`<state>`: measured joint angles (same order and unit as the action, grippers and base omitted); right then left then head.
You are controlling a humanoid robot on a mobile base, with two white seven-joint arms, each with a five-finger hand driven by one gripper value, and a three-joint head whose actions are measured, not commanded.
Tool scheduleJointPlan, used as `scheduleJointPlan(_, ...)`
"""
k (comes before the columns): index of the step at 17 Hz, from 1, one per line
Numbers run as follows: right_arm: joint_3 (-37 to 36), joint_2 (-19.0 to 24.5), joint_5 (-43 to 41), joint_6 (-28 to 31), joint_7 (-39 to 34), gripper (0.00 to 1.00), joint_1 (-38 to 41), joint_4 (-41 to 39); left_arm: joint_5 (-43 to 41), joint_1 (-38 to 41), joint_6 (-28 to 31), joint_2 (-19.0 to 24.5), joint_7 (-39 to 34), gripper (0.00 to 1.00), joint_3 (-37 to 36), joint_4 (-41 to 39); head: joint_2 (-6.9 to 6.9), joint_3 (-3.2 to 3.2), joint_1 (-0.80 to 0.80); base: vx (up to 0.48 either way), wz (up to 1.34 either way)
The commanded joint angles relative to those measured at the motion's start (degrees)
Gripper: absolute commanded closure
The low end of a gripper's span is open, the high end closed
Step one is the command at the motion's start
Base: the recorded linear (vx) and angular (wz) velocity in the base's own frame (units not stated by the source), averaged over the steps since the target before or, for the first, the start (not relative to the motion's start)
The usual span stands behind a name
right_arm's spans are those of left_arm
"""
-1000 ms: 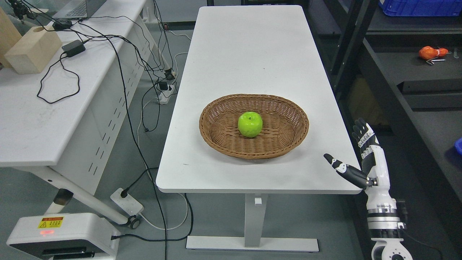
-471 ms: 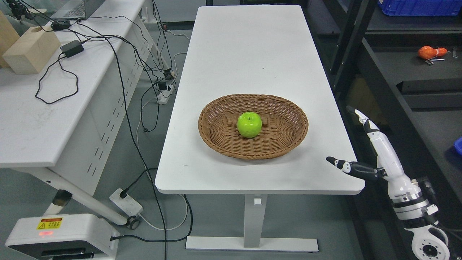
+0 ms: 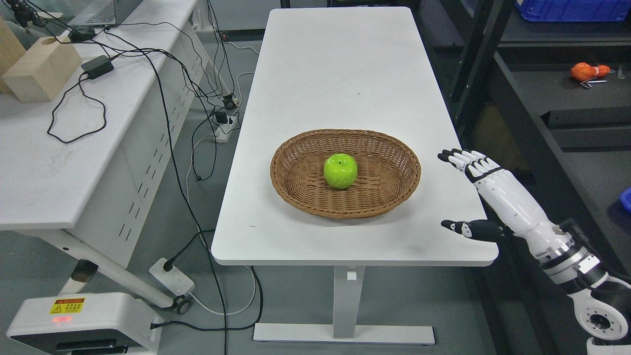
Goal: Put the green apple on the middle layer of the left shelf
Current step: 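Raise the right hand and reach it over the wicker basket rim, then lower the open right hand down onto the green apple in the basket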
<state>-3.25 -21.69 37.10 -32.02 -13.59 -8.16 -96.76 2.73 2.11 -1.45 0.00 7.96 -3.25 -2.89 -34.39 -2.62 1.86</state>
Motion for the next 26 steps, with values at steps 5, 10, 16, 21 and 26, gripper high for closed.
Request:
scheduleJointPlan(5, 13.7, 3.4, 6.6, 1.6, -5.2, 0.00, -8.5, 4.0, 0.0, 0.0, 0.0, 1.0, 0.0, 0.00, 0.0, 0.0, 0.00, 0.00, 0.00, 0.000, 0.00)
scheduleJointPlan(10, 12.6, 4.4, 3.4, 2.8, -5.5, 0.00, -13.5, 9.3, 0.0, 0.0, 0.0, 1.0, 0.0, 0.00, 0.0, 0.0, 0.00, 0.00, 0.00, 0.000, 0.00)
scheduleJointPlan(16, 12.6, 4.6, 3.5, 3.0, -5.6, 0.00, -14.8, 12.2, 0.0, 0.0, 0.0, 1.0, 0.0, 0.00, 0.0, 0.0, 0.00, 0.00, 0.00, 0.000, 0.00)
scheduleJointPlan(21, 12.6, 4.6, 3.5, 3.2, -6.5, 0.00, -14.7, 13.0, 0.0, 0.0, 0.0, 1.0, -0.1, 0.00, 0.0, 0.0, 0.00, 0.00, 0.00, 0.000, 0.00)
scheduleJointPlan(26, 12.5, 4.7, 2.6, 3.2, -7.2, 0.00, -14.3, 12.9, 0.0, 0.0, 0.0, 1.0, 0.0, 0.00, 0.0, 0.0, 0.00, 0.00, 0.00, 0.000, 0.00)
